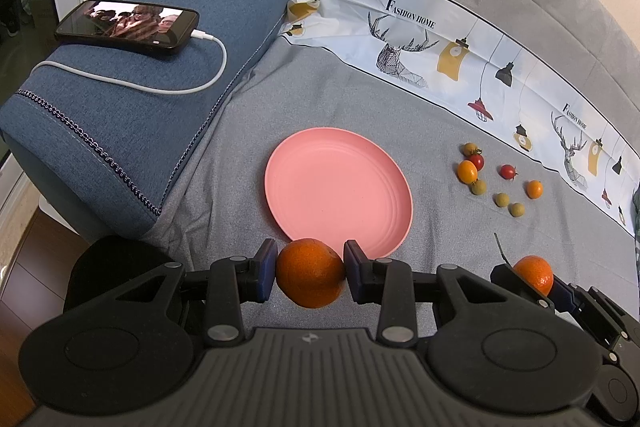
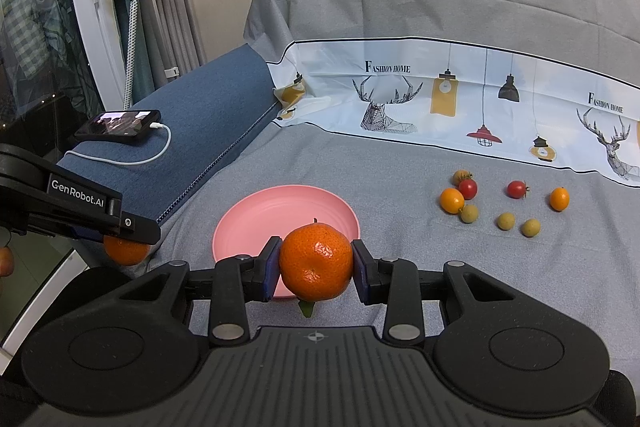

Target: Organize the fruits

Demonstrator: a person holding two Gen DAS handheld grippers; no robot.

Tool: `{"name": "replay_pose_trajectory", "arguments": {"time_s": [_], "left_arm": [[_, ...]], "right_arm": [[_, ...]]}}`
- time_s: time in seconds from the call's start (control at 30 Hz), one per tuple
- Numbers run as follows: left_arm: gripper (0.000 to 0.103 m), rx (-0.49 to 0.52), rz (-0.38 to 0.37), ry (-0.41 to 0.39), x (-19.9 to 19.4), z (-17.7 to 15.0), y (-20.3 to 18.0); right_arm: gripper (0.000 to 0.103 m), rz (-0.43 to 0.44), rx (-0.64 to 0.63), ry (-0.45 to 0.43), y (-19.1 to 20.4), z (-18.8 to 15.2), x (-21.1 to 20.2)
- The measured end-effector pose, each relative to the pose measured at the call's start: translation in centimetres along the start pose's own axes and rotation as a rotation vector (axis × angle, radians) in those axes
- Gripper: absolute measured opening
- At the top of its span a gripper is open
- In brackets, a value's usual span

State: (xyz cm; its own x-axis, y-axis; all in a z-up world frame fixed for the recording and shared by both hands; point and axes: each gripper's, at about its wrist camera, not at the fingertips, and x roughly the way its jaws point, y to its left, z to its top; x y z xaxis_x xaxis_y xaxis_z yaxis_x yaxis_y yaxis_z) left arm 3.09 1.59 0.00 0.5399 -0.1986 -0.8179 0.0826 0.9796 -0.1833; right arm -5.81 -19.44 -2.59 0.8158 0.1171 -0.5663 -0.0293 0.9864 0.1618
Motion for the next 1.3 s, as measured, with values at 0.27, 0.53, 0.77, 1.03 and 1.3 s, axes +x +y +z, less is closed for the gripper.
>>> {"name": "replay_pose_trajectory", "arguments": {"time_s": [0.27,0.53,0.77,1.03,1.3], "left_arm": [[0.040,0.000,0.000,0.000,0.00,0.00,-0.03],[0.040,0.002,0.000,0.000,0.08,-0.30,-0.24],[0.040,0.003,0.000,0.000,0.07,-0.36,-0.29],[0.040,0.002,0.000,0.001,0.08,-0.30,-0.29],[0.040,0.002,0.000,0.002,0.08,-0.33,-0.33]], "right_arm": [[0.038,0.000,0.000,0.000,-0.02,-0.01,0.02],[0.038,0.000,0.000,0.000,0.00,-0.01,0.03],[0.038,0.000,0.000,0.000,0.03,0.03,0.03],[0.038,0.001,0.001,0.000,-0.02,-0.01,0.04],[0.038,0.001,0.001,0.000,-0.02,-0.01,0.05]]}}
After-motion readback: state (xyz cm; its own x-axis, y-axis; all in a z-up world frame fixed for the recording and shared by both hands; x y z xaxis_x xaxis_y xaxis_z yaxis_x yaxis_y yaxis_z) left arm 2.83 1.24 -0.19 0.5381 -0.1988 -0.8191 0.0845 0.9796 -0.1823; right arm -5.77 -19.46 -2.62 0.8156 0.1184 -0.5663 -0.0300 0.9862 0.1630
